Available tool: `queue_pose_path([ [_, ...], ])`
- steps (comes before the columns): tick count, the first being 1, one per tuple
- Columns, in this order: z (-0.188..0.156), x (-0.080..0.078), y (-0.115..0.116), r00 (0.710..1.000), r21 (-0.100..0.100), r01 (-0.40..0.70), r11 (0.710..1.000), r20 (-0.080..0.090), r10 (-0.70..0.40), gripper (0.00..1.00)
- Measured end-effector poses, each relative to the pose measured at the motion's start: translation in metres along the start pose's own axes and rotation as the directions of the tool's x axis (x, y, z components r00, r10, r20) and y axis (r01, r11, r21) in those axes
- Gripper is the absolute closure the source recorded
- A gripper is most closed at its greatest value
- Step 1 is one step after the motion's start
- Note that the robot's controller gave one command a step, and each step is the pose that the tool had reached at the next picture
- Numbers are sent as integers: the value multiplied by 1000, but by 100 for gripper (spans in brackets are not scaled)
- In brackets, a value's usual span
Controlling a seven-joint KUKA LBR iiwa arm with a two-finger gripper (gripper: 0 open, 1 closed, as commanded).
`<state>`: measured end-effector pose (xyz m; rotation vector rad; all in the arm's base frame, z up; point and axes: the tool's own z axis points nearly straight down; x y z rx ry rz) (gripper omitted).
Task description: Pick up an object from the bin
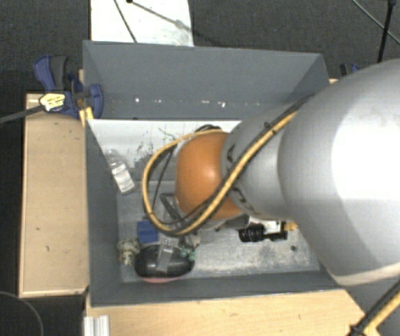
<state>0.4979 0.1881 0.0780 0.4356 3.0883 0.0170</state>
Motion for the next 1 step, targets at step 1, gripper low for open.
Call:
queue_pose_path([
  [1, 7, 6, 66, 982, 14, -188, 982, -14, 188, 0],
])
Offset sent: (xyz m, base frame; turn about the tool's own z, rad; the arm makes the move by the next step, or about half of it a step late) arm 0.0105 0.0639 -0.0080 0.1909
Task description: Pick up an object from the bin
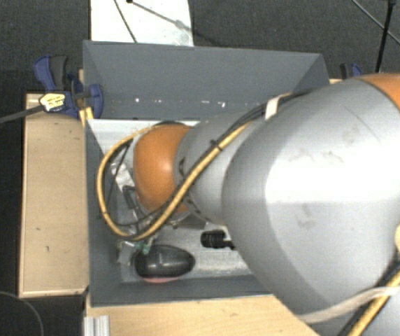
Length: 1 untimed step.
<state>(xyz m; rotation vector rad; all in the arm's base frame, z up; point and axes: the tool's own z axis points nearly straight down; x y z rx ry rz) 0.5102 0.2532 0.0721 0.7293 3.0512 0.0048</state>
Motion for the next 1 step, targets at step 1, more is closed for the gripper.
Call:
queue_pose_path([
  [1, -1, -2, -1, 1000, -1, 0, 1000, 3, 0, 100],
])
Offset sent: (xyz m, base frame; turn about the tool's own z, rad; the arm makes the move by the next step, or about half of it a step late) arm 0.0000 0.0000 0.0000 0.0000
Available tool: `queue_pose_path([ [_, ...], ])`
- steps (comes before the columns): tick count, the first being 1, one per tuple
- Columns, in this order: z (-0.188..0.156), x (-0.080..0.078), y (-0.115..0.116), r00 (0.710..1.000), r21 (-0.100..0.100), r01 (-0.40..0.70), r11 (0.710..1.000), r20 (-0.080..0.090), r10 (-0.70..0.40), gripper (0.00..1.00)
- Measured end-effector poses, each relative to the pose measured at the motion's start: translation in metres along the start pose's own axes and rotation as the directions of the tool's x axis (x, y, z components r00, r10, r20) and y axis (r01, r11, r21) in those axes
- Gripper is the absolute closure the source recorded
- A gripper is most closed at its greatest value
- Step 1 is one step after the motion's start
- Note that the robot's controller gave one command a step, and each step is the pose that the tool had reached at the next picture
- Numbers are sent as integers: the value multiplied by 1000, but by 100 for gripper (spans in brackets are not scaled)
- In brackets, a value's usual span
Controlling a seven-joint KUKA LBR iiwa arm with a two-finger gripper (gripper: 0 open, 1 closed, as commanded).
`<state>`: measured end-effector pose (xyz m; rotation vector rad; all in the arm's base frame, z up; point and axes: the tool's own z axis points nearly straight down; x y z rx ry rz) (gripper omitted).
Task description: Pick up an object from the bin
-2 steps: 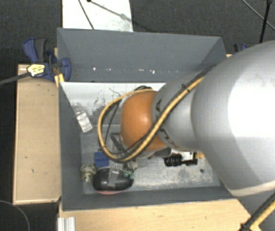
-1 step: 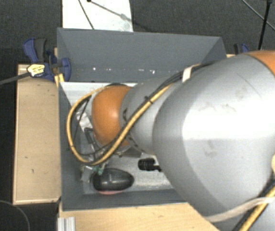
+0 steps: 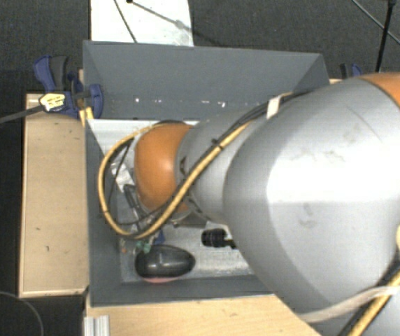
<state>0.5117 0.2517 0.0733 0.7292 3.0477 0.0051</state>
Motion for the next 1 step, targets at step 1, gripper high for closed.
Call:
queue_pose_path([
  [1, -137, -5, 7, 1000, -3, 20, 1000, -1, -20, 100],
])
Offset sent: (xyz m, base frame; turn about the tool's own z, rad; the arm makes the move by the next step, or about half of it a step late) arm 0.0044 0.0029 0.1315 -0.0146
